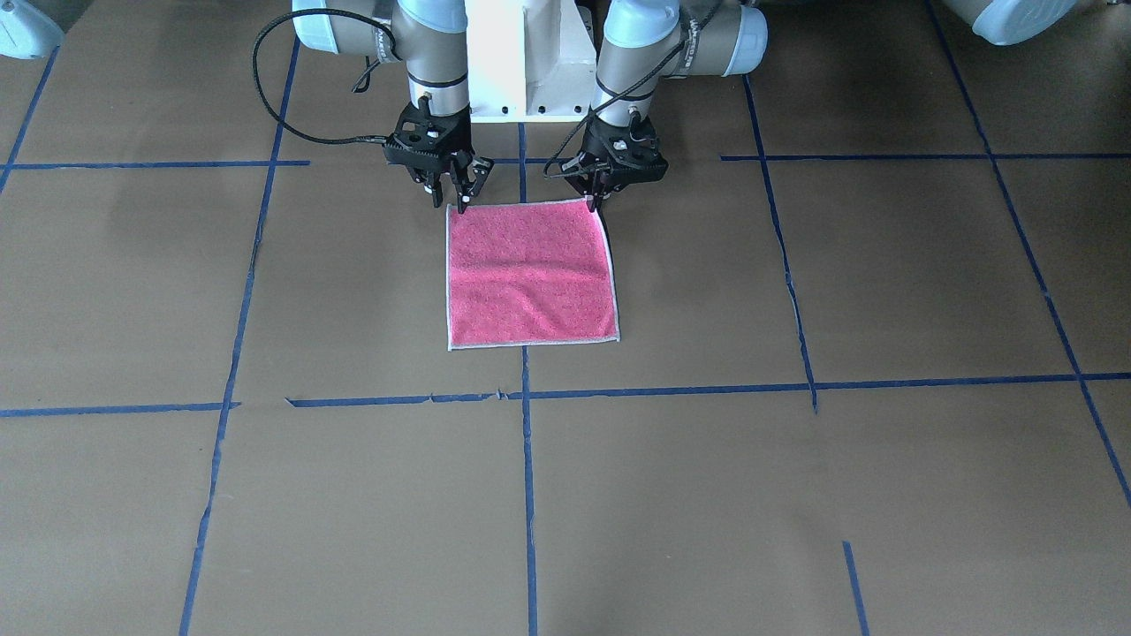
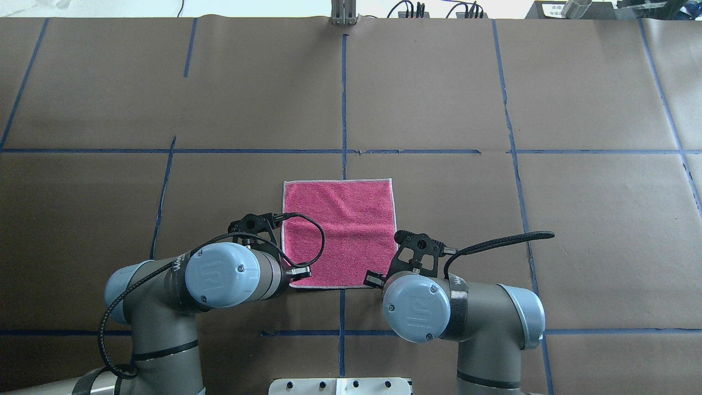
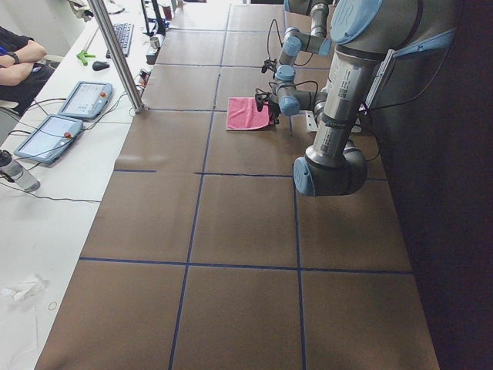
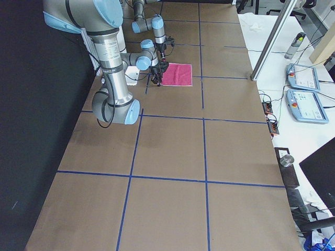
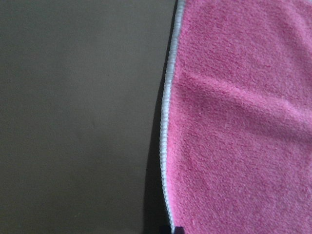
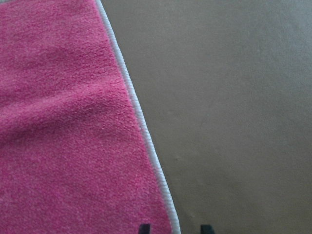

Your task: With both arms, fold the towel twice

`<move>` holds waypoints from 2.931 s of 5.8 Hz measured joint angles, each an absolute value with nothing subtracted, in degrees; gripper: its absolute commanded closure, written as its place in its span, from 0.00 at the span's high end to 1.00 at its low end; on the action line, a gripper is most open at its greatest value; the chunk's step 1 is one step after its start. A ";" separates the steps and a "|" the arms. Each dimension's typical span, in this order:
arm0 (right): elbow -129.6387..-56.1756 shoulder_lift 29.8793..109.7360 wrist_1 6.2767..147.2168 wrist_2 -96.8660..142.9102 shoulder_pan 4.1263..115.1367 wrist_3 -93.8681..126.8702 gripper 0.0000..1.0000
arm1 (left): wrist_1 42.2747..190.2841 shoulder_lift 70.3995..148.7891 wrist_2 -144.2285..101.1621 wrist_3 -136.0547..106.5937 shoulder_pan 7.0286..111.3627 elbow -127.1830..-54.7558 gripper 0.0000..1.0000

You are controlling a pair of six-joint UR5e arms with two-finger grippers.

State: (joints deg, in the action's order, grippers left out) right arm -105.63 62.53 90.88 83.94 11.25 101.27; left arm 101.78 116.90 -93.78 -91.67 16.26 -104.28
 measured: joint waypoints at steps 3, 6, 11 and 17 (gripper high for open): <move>-105.56 62.24 90.80 83.19 11.25 102.24 0.32 | 101.78 116.90 -93.80 -91.67 16.26 -104.30 0.04; -105.53 62.14 90.79 83.12 11.27 102.93 0.00 | 101.78 116.89 -93.83 -91.67 16.26 -104.24 0.04; -111.42 62.29 93.97 82.77 12.17 102.06 0.00 | 98.17 117.07 -95.35 -91.52 16.31 -109.13 0.04; -117.09 58.31 103.80 83.02 14.72 99.14 0.00 | 85.52 117.57 -98.74 -89.16 18.49 -118.80 0.05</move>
State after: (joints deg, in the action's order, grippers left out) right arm -117.09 58.31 103.80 83.02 14.72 99.14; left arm 85.52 117.57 -98.74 -89.16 18.49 -118.80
